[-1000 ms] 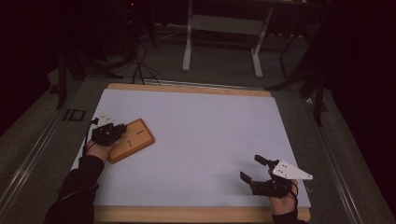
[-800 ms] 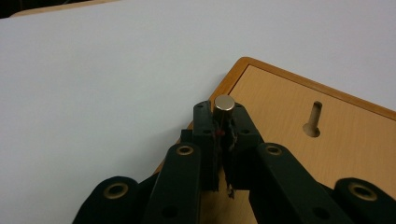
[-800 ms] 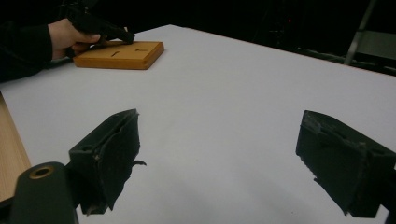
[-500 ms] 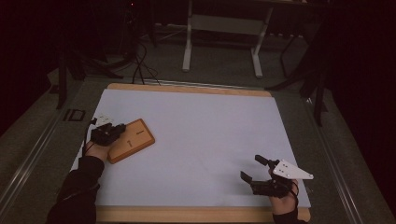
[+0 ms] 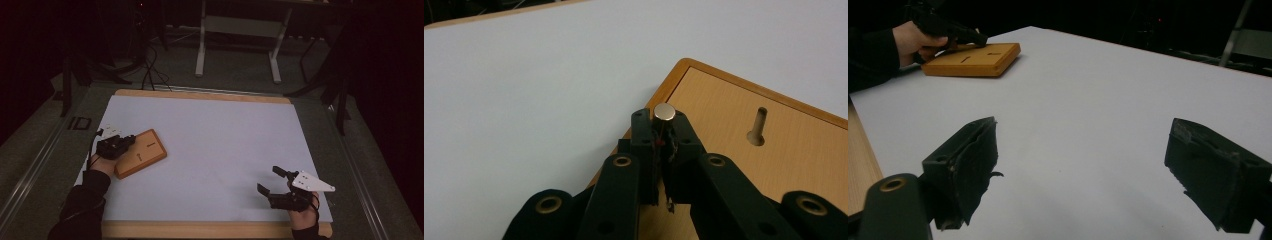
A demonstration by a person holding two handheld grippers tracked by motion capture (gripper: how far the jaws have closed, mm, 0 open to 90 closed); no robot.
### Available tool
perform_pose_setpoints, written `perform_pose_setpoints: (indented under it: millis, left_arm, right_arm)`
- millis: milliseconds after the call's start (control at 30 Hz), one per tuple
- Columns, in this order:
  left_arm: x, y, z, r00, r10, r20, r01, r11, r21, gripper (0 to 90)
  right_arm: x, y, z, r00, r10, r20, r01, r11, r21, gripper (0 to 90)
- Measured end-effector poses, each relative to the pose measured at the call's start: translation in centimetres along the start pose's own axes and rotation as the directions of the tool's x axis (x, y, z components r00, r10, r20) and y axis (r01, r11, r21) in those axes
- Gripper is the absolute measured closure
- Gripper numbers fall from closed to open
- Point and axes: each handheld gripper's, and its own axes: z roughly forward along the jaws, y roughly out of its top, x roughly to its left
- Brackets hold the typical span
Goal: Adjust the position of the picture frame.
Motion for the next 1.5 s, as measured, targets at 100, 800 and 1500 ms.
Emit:
perform_pose_setpoints:
  millis: [100, 800, 1500]
  left_arm:
    - [-0.1, 0.2, -0.4, 1.0000, -0.003, 0.006, 0.003, 0.9999, -0.014, 85.3]
    - [-1.8, 3.1, -2.5, 0.9992, 0.038, 0.014, -0.036, 0.9955, -0.087, 85.4]
    - [-8.0, 8.8, -1.3, 0.9817, 0.160, 0.103, -0.146, 0.9807, -0.130, 85.4]
  right_arm:
    - [0.0, 0.0, 0.0, 1.0000, 0.003, 0.000, -0.003, 1.0000, 0.000, 13.3]
    - [-0.1, 0.0, 0.0, 0.9999, 0.012, -0.002, -0.012, 0.9999, -0.003, 13.3]
    - [-0.2, 0.2, -0.4, 0.9999, 0.008, -0.006, -0.008, 0.9997, -0.024, 13.3]
